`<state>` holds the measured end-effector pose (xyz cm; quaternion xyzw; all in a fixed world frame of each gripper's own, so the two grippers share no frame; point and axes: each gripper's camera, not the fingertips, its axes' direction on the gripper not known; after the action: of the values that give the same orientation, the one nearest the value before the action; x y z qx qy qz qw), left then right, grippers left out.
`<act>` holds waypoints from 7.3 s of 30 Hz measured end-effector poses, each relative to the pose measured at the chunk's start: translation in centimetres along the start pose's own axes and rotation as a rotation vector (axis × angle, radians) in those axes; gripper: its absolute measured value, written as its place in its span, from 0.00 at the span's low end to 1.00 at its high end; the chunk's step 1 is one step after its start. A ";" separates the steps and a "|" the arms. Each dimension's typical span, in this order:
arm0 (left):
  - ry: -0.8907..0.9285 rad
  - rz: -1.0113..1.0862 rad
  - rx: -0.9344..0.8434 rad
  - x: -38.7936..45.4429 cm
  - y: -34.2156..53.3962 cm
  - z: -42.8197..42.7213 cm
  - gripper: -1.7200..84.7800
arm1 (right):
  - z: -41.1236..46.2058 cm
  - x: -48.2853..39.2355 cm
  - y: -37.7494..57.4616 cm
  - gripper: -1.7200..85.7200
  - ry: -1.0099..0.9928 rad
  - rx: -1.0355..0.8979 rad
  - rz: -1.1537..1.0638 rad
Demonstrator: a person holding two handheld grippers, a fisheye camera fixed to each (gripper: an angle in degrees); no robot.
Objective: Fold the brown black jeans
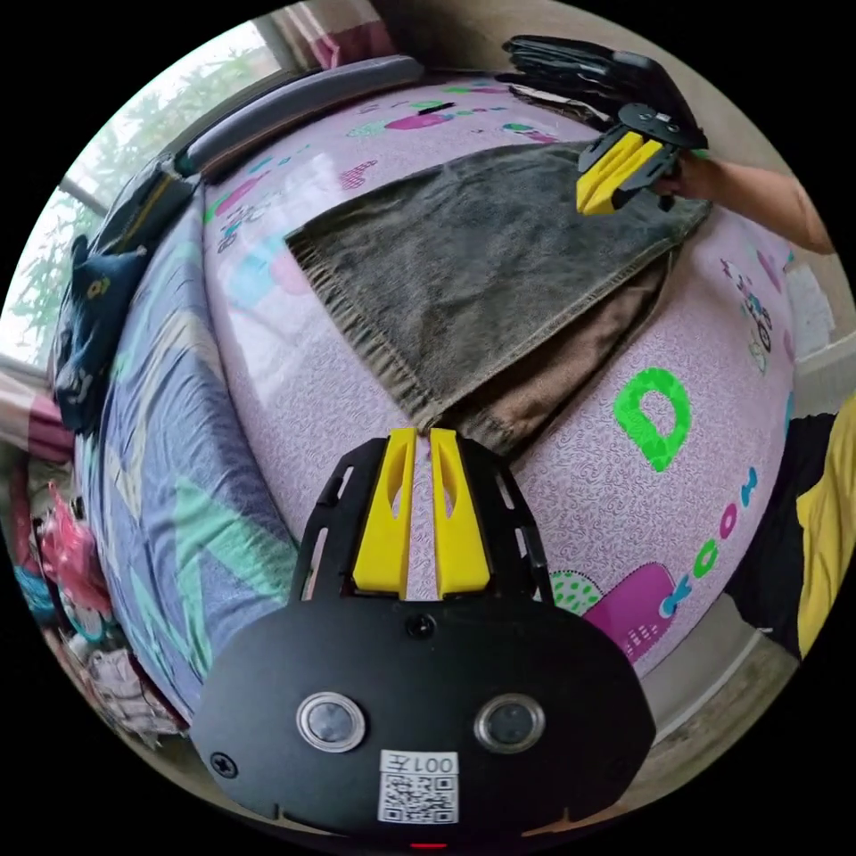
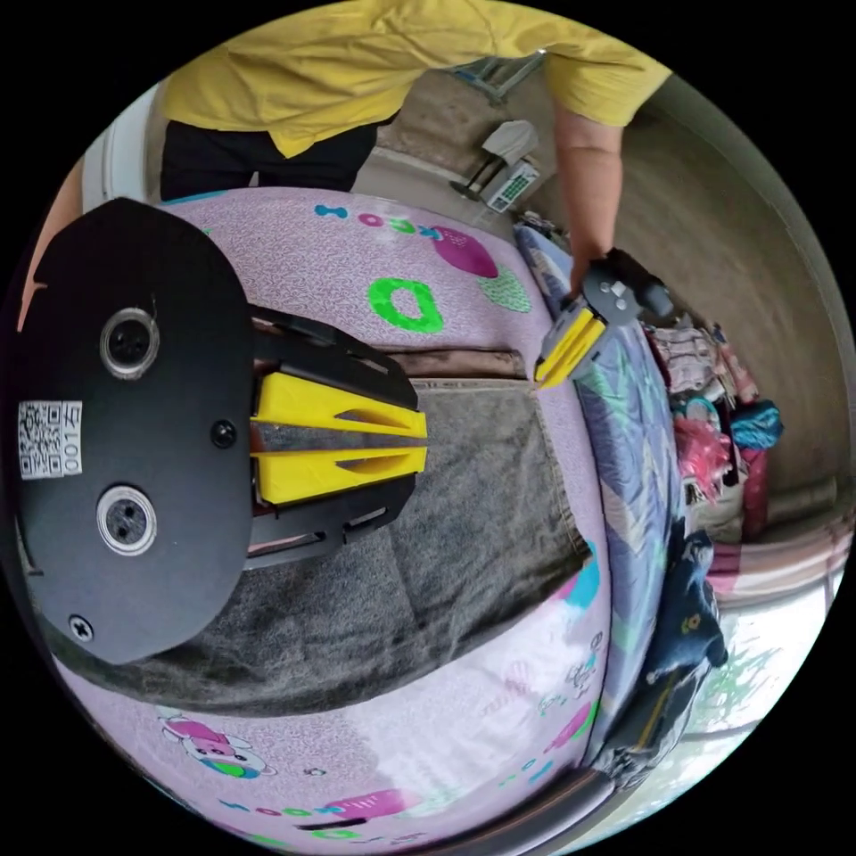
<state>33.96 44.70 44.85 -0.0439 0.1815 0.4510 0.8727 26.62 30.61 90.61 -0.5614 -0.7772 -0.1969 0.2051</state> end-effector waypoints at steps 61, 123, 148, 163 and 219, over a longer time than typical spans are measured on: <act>0.984 -1.476 0.451 -8.8 12.6 -11.5 0.04 | -41.4 4.0 50.4 0.16 -0.025 1.174 1.690; 0.769 -1.606 0.646 -0.9 31.8 -24.5 0.03 | -1.0 19.3 -8.2 0.16 -0.441 -0.224 -0.027; 0.599 -1.489 0.530 -2.2 31.1 -25.3 0.10 | 20.3 28.2 -13.1 0.18 -0.685 -0.415 -0.003; 0.776 -1.497 0.681 -4.8 29.5 -19.9 0.13 | 24.2 30.8 -13.6 0.18 -0.720 -0.496 -0.046; 0.798 -0.614 0.608 22.1 5.5 -1.0 0.04 | -11.8 29.3 5.5 0.10 -0.643 -0.260 -0.114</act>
<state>40.94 64.77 36.51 -0.0087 0.5961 0.0541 0.8010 24.66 49.08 116.79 -0.5718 -0.8005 -0.1187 -0.1346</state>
